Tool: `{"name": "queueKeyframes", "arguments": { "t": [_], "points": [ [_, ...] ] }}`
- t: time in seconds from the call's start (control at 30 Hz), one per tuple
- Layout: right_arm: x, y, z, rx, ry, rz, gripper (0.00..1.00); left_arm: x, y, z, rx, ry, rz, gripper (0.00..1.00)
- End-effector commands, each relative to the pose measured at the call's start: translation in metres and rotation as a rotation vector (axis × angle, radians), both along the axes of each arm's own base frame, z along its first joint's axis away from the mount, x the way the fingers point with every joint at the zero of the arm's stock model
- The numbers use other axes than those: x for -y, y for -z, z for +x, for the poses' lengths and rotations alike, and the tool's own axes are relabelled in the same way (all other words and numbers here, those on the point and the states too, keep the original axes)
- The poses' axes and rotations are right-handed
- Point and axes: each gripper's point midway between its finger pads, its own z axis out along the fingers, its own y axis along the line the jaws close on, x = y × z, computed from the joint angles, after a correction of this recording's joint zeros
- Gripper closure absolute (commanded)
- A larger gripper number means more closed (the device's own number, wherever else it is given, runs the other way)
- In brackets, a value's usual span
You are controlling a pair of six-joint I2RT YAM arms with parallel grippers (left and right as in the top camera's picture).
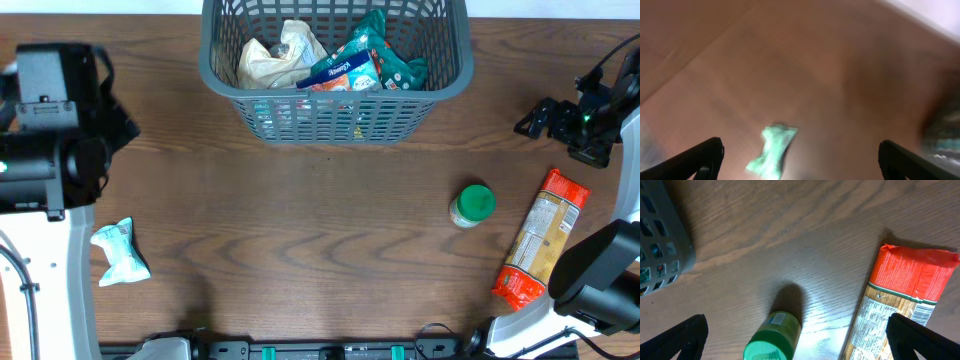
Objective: Pack container
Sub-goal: 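Carry the snack pouch into the basket and release it, then move the left gripper down over the mint-green packet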
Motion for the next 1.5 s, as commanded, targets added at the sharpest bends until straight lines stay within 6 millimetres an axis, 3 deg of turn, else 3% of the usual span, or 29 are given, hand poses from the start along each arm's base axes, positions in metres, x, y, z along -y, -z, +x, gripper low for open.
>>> {"name": "queueKeyframes", "arguments": {
  "t": [0.0, 0.27, 0.47, 0.63, 0.8, 1.07, 1.3, 1.47],
  "points": [
    [-0.002, 0.002, 0.0, -0.008, -0.02, -0.003, 0.01, -0.019, 0.025, -0.018, -0.089, -0.13, -0.003, 0.01],
    [-0.002, 0.002, 0.0, -0.004, -0.02, -0.005, 0.01, -0.036, 0.116, -0.048, -0.352, -0.192, -0.068, 0.01],
    [-0.002, 0.002, 0.001, -0.003, -0.02, -0.005, 0.01, -0.007, 0.186, -0.041, -0.475, 0.116, -0.194, 0.01],
    [-0.002, 0.002, 0.0, -0.004, -0.02, -0.005, 0.01, 0.005, 0.222, -0.049, -0.525, 0.208, -0.24, 0.01],
    [-0.003, 0.002, -0.001, -0.009, -0.02, -0.003, 0.01, 0.005, 0.235, -0.058, -0.555, 0.199, -0.248, 0.01],
    [-0.002, 0.002, 0.0, -0.006, -0.021, -0.004, 0.01, -0.001, 0.233, -0.075, -0.626, 0.171, -0.227, 0.02],
    [-0.002, 0.002, 0.0, -0.008, -0.021, -0.004, 0.01, -0.013, 0.235, -0.073, -0.589, 0.135, -0.25, 0.02],
    [-0.002, 0.002, 0.0, -0.008, -0.021, -0.004, 0.01, -0.019, 0.247, -0.071, -0.555, 0.147, -0.271, 0.02]
  ]
}}
